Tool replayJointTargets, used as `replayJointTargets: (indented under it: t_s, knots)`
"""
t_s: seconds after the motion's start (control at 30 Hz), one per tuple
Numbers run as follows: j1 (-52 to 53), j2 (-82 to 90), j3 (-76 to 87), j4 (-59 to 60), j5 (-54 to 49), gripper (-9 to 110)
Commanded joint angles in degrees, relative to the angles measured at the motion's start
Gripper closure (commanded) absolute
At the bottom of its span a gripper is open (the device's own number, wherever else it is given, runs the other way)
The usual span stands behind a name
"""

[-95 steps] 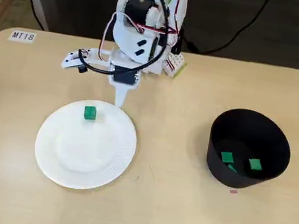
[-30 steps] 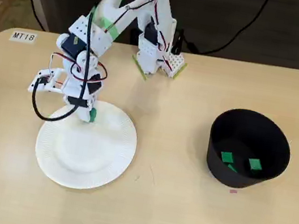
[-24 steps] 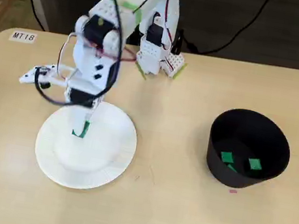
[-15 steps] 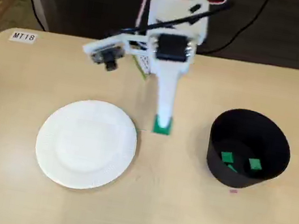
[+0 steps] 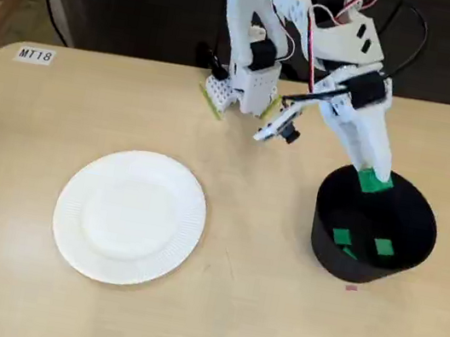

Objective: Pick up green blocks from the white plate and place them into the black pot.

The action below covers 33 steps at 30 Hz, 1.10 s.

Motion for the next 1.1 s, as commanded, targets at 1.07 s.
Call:
replayJointTargets:
  t_s: [1.07]
  knots:
    - [6.1, 6.4, -4.0, 5.9, -5.8, 104]
